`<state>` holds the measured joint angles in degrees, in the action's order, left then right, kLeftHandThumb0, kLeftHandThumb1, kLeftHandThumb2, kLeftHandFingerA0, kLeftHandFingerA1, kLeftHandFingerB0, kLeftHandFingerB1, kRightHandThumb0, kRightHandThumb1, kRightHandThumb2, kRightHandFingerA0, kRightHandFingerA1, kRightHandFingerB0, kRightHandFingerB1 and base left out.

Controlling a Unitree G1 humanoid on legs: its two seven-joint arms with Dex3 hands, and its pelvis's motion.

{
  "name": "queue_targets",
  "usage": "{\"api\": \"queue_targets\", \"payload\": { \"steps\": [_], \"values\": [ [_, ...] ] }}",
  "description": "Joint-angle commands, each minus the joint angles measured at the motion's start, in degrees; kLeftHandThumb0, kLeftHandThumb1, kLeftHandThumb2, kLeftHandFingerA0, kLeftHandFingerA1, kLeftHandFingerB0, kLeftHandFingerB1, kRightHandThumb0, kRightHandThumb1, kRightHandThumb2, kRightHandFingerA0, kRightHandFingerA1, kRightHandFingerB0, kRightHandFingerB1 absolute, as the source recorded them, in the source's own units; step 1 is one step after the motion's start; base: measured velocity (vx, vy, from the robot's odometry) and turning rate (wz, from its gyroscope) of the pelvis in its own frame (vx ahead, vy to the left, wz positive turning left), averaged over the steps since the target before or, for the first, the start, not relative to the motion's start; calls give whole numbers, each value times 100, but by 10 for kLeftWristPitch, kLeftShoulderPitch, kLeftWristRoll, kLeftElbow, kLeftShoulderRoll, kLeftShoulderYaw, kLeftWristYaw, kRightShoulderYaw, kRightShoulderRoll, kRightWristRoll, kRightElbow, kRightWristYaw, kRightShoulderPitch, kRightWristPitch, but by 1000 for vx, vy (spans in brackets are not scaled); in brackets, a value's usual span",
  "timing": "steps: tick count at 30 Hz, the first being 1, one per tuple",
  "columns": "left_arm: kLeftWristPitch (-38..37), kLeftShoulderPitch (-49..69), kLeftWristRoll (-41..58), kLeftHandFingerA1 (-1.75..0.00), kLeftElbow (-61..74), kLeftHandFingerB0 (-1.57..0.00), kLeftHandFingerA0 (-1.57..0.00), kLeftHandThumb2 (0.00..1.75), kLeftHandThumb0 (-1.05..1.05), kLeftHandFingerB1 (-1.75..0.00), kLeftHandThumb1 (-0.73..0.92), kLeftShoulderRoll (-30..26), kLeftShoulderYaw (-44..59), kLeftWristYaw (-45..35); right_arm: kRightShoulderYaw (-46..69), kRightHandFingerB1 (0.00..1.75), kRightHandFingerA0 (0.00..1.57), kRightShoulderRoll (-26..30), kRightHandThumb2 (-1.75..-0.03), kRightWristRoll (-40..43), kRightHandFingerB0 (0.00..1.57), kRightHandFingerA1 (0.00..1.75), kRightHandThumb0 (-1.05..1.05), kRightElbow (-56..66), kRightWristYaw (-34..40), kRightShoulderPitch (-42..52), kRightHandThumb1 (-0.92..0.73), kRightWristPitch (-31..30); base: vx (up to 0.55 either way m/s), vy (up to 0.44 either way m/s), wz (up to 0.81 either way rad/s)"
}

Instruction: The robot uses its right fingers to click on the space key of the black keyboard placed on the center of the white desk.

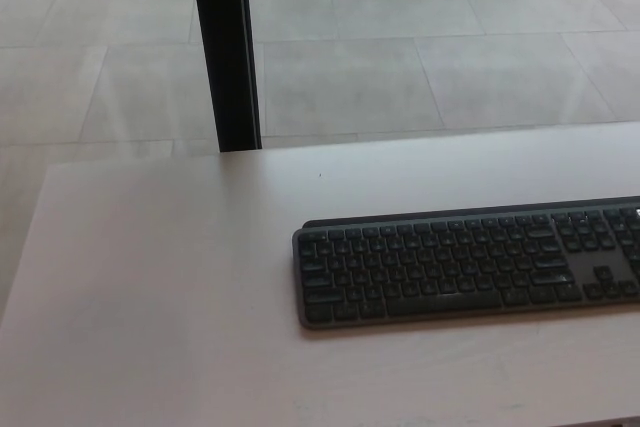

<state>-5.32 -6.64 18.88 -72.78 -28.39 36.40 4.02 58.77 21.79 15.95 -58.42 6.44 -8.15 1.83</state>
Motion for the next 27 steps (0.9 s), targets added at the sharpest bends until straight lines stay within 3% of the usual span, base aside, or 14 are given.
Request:
{"api": "queue_targets", "payload": {
  "steps": [1,2,8,11,12,13,14,16,18,23,24,25,26,27],
  "values": [
    [-1,-4,0,-71,0,-61,-69,59,-49,-58,64,-7,-5,5,-20,84,70,5,-88,37,75,88,-63,3,9,8,-36,5,0,0,0],
    [-1,-4,3,-74,1,-60,-67,59,-49,-59,64,-8,-3,4,-25,78,69,6,-61,40,67,91,-58,2,7,9,-53,6,0,0,0],
    [0,-6,12,-74,0,-57,-66,59,-48,-58,64,-6,5,1,-47,83,79,7,-90,52,75,90,-59,8,0,13,-34,12,0,0,0],
    [-2,-1,9,-70,-2,-61,-64,59,-48,-61,64,-7,4,-1,-53,79,84,8,-61,59,74,91,-57,6,0,16,-50,9,0,0,0],
    [-9,2,-2,-66,-3,-64,-66,59,-50,-61,65,-8,-5,3,-58,82,82,9,-90,59,73,89,-60,5,3,17,-37,8,0,0,0],
    [-8,1,0,-68,-3,-63,-67,59,-50,-60,65,-8,-3,2,-61,79,82,9,-61,60,72,89,-59,6,1,18,-51,11,0,0,0],
    [-8,-1,0,-68,-2,-67,-67,59,-51,-64,64,-8,-4,4,-64,83,79,8,-89,62,74,89,-63,8,-1,18,-36,12,0,0,0],
    [-7,-1,0,-68,-1,-65,-67,59,-51,-62,65,-9,-7,-1,-75,81,79,10,-91,60,73,88,-61,5,3,19,-37,17,0,0,0],
    [-5,-2,6,-72,-2,-61,-68,59,-51,-59,65,-8,-2,3,-83,76,84,17,-60,59,74,89,-58,-6,7,15,-51,19,0,0,0],
    [-6,-1,6,-71,-2,-63,-69,60,-50,-60,66,-9,-2,3,-92,79,87,13,-63,68,73,91,-59,9,3,26,-52,22,0,0,0],
    [-3,-3,3,-68,-3,-60,-68,60,-50,-56,66,-9,-5,3,-95,82,84,17,-91,68,76,90,-60,1,4,22,-37,23,0,0,0],
    [-3,-2,1,-71,-3,-60,-68,60,-51,-56,66,-9,-7,2,-93,79,88,18,-61,73,77,90,-56,-1,5,19,-51,19,0,0,0],
    [-4,-1,0,-69,-2,-63,-68,60,-52,-59,66,-9,-8,2,-95,82,86,17,-91,74,77,90,-57,3,6,21,-37,18,0,0,0],
    [-5,0,0,-71,-2,-62,-69,60,-52,-59,66,-9,-8,2,-96,77,90,17,-63,75,73,90,-57,1,5,20,-51,18,0,0,0]
  ]
}}
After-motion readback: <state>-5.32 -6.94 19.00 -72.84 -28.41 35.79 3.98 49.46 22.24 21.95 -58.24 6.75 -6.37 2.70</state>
